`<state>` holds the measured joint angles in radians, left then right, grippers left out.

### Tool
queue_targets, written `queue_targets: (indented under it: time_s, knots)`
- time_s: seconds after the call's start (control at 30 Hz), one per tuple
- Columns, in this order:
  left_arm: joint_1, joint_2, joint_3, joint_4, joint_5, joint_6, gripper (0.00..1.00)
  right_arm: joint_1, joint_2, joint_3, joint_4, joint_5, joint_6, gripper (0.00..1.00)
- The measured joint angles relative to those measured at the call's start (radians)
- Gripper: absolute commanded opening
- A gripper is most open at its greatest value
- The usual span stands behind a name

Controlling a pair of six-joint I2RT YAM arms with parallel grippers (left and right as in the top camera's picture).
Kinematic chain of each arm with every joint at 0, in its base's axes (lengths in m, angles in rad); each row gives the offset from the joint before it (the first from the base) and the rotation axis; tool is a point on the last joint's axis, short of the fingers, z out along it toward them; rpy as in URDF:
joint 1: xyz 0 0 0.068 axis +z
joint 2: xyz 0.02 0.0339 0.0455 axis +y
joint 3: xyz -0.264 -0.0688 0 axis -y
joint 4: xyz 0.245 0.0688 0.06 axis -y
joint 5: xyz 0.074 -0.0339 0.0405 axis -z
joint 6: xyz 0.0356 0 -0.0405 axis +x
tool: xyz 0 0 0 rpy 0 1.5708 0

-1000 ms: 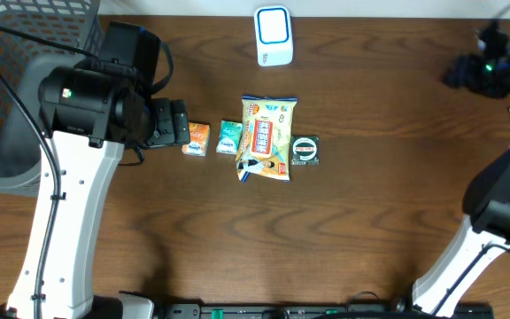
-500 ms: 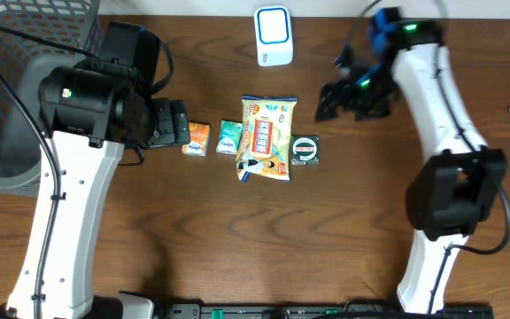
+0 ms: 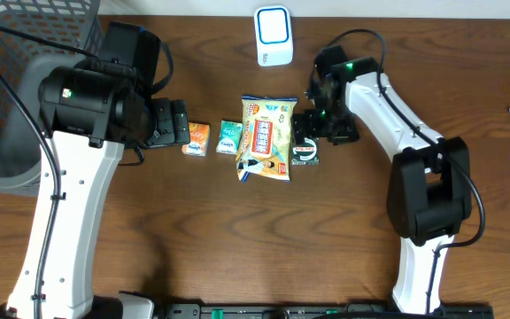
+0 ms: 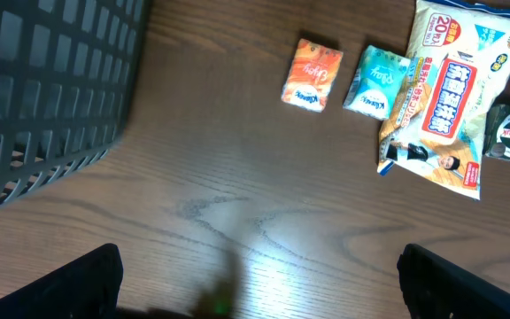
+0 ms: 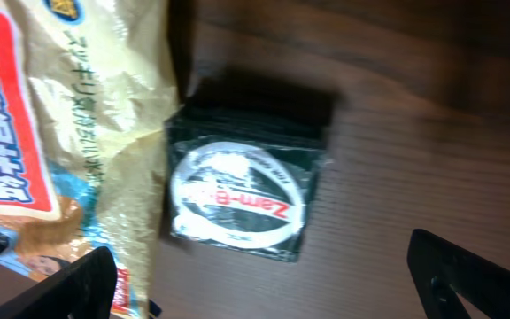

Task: Scan the item barcode
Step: 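Move the right gripper to the dark green box and grasp it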

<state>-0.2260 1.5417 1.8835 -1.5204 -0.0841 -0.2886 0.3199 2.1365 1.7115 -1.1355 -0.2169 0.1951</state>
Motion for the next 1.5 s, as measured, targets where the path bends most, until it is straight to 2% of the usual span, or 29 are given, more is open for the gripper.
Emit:
queue_targets:
  time_s: [0.13,0.33,0.43,0.6,0.77,0.93,1.27,1.5]
  knots:
    - [0.000,0.000,0.000,0.000,0.000,0.000,0.98,0.036,0.000,0.000,0.007,0.019,0.034,0.95]
    - [0.000,0.000,0.000,0.000,0.000,0.000,0.98,0.089,0.000,-0.008,0.008,0.161,0.169,0.93]
    - [0.000,0.000,0.000,0.000,0.000,0.000,0.98,0.108,0.000,-0.040,0.057,0.206,0.209,0.88]
    - [0.000,0.000,0.000,0.000,0.000,0.000,0.98,0.113,0.000,-0.112,0.130,0.228,0.236,0.85]
    - [0.000,0.000,0.000,0.000,0.000,0.000,0.98,0.113,0.000,-0.165,0.185,0.225,0.247,0.72]
    - [0.000,0.000,0.000,0.000,0.000,0.000,0.98,0.113,0.000,-0.180,0.191,0.223,0.244,0.64]
    - [0.000,0.000,0.000,0.000,0.000,0.000,0.98,0.092,0.000,-0.169,0.114,0.140,0.198,0.52]
    - [0.000,0.000,0.000,-0.001,0.000,0.000,0.98,-0.003,0.001,-0.055,-0.039,-0.120,0.138,0.50]
